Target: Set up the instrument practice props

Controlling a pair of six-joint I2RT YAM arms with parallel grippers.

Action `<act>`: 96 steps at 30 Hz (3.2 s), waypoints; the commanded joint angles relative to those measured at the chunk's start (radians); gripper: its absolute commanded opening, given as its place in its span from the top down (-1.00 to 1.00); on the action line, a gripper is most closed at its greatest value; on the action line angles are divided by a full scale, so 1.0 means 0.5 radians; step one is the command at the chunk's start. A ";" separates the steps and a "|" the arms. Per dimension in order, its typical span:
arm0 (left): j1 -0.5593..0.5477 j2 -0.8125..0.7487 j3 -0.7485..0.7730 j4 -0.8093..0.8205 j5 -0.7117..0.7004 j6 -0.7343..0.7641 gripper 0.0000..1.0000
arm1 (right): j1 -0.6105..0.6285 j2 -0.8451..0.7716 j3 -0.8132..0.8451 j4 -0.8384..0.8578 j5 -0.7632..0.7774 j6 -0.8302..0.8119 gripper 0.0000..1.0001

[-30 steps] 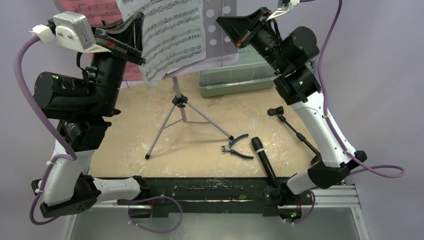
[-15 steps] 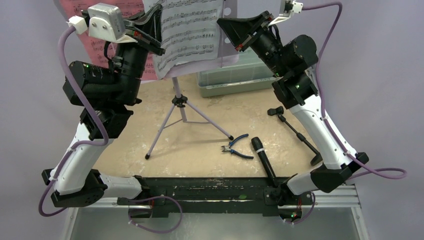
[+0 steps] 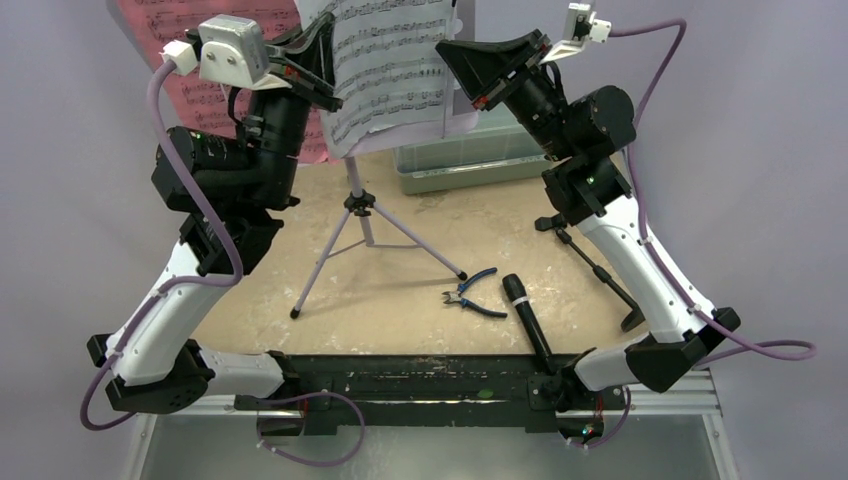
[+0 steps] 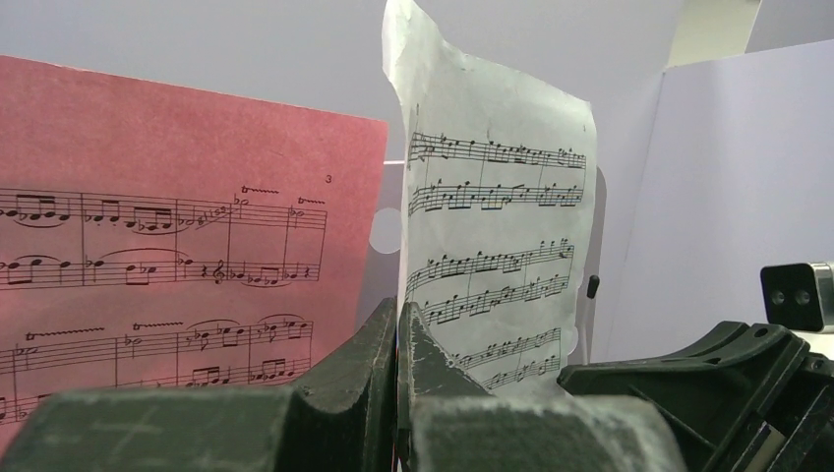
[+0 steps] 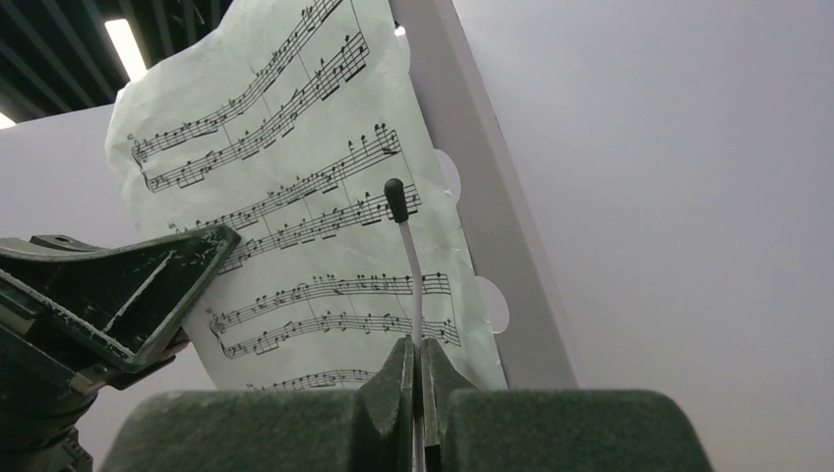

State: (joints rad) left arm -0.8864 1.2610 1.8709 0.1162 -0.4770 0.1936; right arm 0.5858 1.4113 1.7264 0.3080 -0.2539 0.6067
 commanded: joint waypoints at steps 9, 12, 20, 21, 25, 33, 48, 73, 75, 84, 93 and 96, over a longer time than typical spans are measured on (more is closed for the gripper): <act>-0.008 0.063 0.000 0.117 0.034 -0.090 1.00 | -0.004 -0.035 0.036 0.109 -0.116 -0.062 1.00; -0.009 0.073 -0.001 0.108 0.026 -0.087 1.00 | -0.004 -0.034 0.059 0.059 -0.104 -0.071 1.00; -0.007 -0.040 -0.172 0.163 -0.009 -0.121 0.67 | -0.005 -0.121 0.030 -0.132 -0.012 -0.118 0.17; -0.007 -0.052 -0.179 0.157 -0.015 -0.131 0.57 | -0.004 -0.150 0.018 -0.162 0.002 -0.127 0.05; -0.007 -0.105 -0.195 0.095 -0.005 -0.195 0.27 | -0.005 -0.306 -0.101 -0.234 0.047 -0.173 -0.32; -0.010 -0.361 -0.251 -0.216 0.131 -0.450 -0.46 | -0.005 -0.752 -0.447 -0.630 0.275 -0.483 -0.57; -0.007 -1.315 -0.865 -1.229 0.310 -1.023 -0.77 | -0.004 -0.876 -1.628 -0.666 0.337 -0.464 -0.81; -0.012 -2.165 -2.132 -1.628 0.259 -1.598 -0.77 | 0.059 0.522 -1.289 0.274 -0.713 -0.226 -0.49; -0.012 -2.134 -2.121 -1.646 0.221 -1.601 -0.77 | 0.062 0.547 -1.285 0.304 -0.734 -0.204 -0.41; -0.012 -1.937 -2.146 -1.647 0.089 -1.615 -0.74 | 0.072 0.596 -1.426 0.496 -0.735 -0.125 0.04; -0.008 -1.898 -2.181 -1.583 0.081 -1.576 -0.68 | 0.150 0.766 -1.408 0.620 -0.738 -0.182 0.74; -0.008 -1.930 -2.186 -1.575 0.069 -1.579 -0.68 | 0.189 0.849 -1.374 0.661 -0.764 -0.226 1.00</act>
State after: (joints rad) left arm -0.8867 0.3202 0.7864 -0.7181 -0.4206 -0.6010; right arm 0.6529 1.7775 1.0134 0.6384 -0.6586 0.4698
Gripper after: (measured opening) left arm 0.842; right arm 0.115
